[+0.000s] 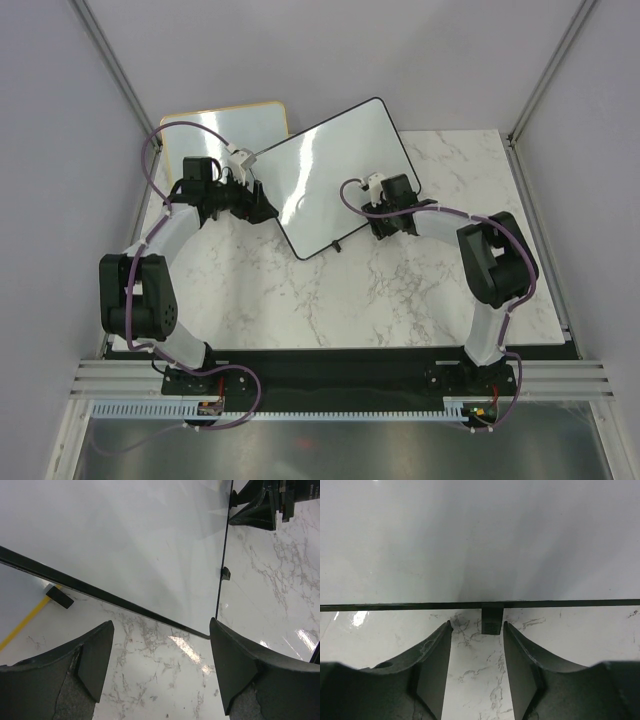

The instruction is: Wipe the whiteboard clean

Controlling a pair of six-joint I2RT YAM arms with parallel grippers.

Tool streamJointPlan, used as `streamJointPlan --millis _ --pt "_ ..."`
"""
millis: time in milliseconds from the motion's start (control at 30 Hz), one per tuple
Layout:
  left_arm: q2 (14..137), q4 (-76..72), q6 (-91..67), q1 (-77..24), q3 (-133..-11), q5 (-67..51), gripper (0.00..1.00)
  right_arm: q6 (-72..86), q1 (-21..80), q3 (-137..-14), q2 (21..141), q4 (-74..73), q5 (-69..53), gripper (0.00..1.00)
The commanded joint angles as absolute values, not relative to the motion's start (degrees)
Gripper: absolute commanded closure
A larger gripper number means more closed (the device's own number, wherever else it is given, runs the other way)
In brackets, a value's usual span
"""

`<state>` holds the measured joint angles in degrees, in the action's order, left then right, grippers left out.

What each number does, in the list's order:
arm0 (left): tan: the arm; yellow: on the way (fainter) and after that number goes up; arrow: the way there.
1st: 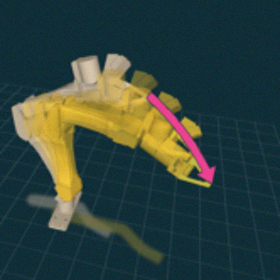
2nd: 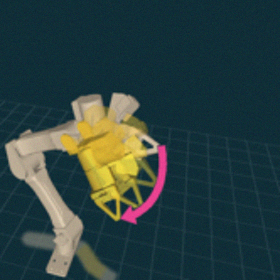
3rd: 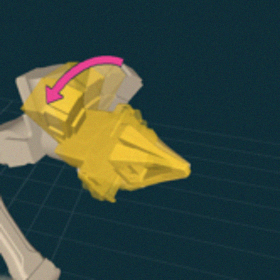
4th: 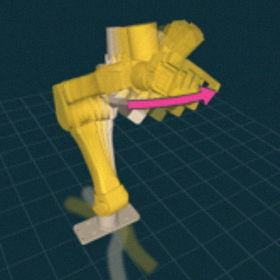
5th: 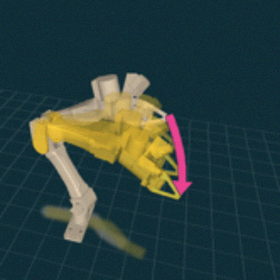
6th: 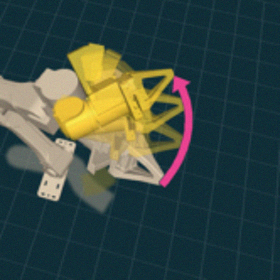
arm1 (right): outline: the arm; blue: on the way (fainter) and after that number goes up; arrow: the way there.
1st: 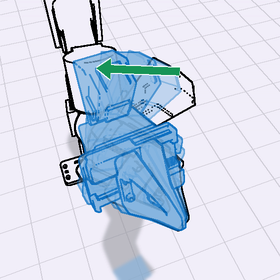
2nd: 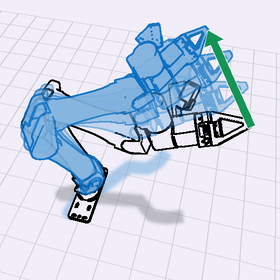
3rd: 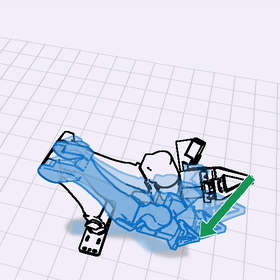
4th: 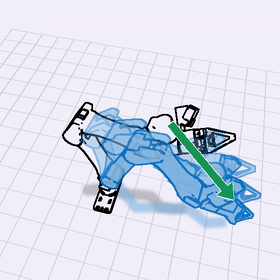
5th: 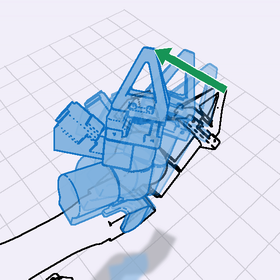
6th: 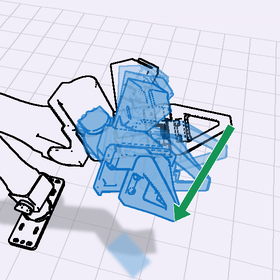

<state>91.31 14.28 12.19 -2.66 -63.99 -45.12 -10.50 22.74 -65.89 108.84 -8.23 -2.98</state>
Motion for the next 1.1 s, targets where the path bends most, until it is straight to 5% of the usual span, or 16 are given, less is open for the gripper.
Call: streamJointPlan --millis 0,100,367,800,1067 --pt "88.77 14.76 14.85 -2.81 -63.81 -44.74 0.16 -8.88 23.47 -63.99 107.49 -12.22 -4.57 0.46" --pt "87.72 16.43 15.38 -2.81 -63.63 -43.34 0.16 -6.86 23.47 -62.23 104.08 -11.78 -3.79 0.35" --pt "81.23 24.25 21.44 -2.81 -61.7 -35.52 0.16 1.91 22.94 -57.05 92.91 -11.51 7.37 0.26" --pt "68.65 32.08 30.94 -2.81 -49.93 -0.29 0.16 26.53 6.51 -43.61 69.74 -13.01 22.48 0.16" --pt "56.26 25.69 24.0 -2.55 -36.23 10.89 0.02 35.41 6.33 -26.12 46.25 -11.78 39.63 0.02"
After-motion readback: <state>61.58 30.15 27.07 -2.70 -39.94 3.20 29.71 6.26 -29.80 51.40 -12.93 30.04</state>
